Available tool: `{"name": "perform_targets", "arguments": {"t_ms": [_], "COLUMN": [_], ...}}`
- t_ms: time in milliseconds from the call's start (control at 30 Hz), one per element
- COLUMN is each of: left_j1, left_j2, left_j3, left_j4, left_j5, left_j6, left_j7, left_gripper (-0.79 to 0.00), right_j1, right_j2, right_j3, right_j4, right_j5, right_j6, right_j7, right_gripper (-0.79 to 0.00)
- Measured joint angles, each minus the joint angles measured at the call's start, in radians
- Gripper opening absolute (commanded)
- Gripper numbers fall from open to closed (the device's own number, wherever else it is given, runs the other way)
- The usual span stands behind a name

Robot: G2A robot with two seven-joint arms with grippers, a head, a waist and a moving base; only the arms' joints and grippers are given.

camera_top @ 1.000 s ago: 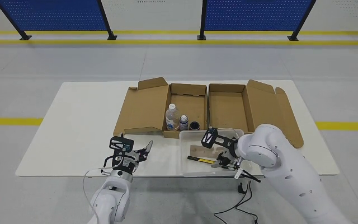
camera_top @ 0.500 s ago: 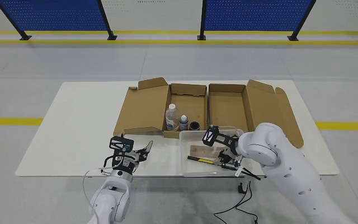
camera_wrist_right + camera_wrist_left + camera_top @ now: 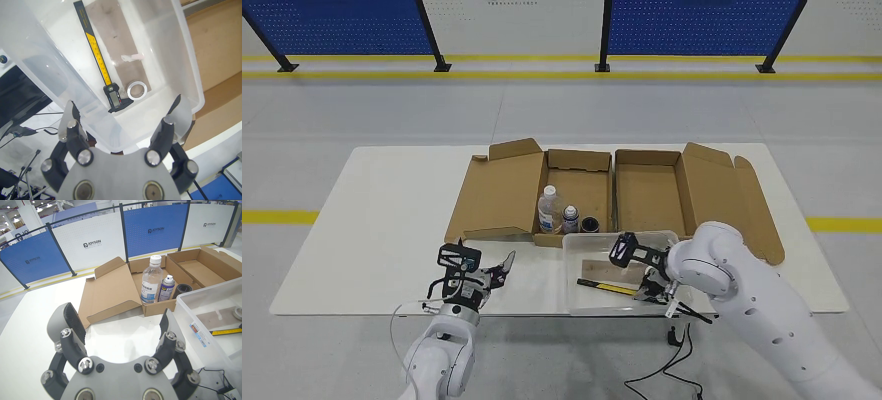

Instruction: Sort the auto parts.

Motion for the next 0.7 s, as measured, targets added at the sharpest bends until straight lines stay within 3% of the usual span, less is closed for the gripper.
{"name": "perform_targets", "arguments": {"t_ms": [133, 367, 433, 700], "left_j1": [0.0, 0.0, 0.0, 0.0], "left_j2": [0.0, 0.0, 0.0, 0.0], "left_j3": [0.0, 0.0, 0.0, 0.0], "left_j4": [0.0, 0.0, 0.0, 0.0], "left_j5": [0.0, 0.0, 0.0, 0.0], "left_j6": [0.0, 0.0, 0.0, 0.0], "left_j7": [0.0, 0.0, 0.0, 0.0], "left_gripper": [0.0, 0.0, 0.0, 0.0], "right_j1": [0.013, 0.018, 0.016, 0.005], "right_j2": [0.01, 0.022, 0.023, 0.012], "right_j3": [-0.02, -0.044, -0.042, -0.09], "right_j4": [0.024, 0.037, 0.045, 0.091], "right_j5": [0.035, 0.041, 0.052, 0.03], "right_j6": [0.001, 0.008, 0.001, -0.006], "right_j7": [0.001, 0.008, 0.001, -0.044], "right_gripper": [-0.194, -0.142, -0.215, -0.222]}}
